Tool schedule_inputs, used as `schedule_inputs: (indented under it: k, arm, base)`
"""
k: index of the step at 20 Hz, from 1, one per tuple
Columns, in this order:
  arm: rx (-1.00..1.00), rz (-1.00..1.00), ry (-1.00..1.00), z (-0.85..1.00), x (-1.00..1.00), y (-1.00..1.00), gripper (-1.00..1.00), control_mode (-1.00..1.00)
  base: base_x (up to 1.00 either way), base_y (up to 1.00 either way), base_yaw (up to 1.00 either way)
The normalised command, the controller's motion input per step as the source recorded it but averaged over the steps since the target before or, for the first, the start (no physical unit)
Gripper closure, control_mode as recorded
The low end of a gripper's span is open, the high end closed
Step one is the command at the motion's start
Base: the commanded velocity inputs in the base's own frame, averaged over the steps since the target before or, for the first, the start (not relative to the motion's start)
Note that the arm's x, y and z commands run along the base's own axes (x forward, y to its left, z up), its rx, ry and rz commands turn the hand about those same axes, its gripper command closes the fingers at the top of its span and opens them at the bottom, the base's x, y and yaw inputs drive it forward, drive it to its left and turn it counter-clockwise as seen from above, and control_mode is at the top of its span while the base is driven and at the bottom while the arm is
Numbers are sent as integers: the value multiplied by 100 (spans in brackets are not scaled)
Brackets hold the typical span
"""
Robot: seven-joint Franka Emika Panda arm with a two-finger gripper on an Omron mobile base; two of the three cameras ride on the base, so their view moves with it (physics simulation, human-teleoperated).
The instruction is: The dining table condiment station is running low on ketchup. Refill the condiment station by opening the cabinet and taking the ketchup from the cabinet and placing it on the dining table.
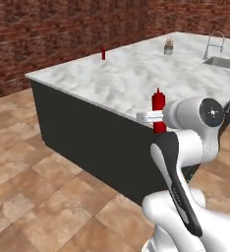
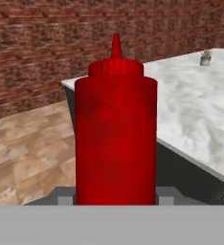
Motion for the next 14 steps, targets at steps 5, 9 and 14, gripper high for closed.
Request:
schedule_inputs:
  k: [5,9,14]
  arm:
    - [0,0,0,0,0,0,100,100]
    - [0,0,0,0,0,0,100,100]
    - [0,0,0,0,0,0,100,100]
  base:
    - [100,9,41]
    - [100,24,39]
    - [100,38,33]
